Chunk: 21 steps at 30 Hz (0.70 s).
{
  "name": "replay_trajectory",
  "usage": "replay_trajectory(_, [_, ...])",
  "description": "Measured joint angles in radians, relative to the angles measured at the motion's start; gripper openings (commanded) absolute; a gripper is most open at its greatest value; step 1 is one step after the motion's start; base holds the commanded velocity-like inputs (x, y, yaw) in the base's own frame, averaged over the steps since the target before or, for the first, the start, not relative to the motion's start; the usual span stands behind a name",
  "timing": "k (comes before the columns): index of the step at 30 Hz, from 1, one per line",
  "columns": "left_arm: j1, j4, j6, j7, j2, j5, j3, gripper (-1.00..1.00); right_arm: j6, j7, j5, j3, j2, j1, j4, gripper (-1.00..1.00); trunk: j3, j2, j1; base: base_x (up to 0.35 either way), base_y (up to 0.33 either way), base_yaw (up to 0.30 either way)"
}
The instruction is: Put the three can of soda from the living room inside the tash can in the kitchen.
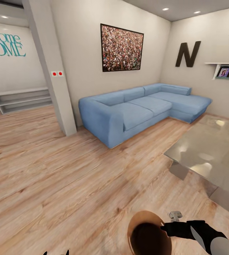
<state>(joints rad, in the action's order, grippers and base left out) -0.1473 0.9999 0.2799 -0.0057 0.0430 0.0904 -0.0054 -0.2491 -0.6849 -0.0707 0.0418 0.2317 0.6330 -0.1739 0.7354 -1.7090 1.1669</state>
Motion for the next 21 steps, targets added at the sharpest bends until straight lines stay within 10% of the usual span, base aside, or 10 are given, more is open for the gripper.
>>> replay_trajectory(21, [0.000,0.003,0.002,0.000,0.001,-0.003,-0.008,1.00,0.000,-0.002,-0.001,0.001,0.001,0.000,-0.001,-1.00,0.010,0.000,0.000,0.099,-0.189,-0.243])
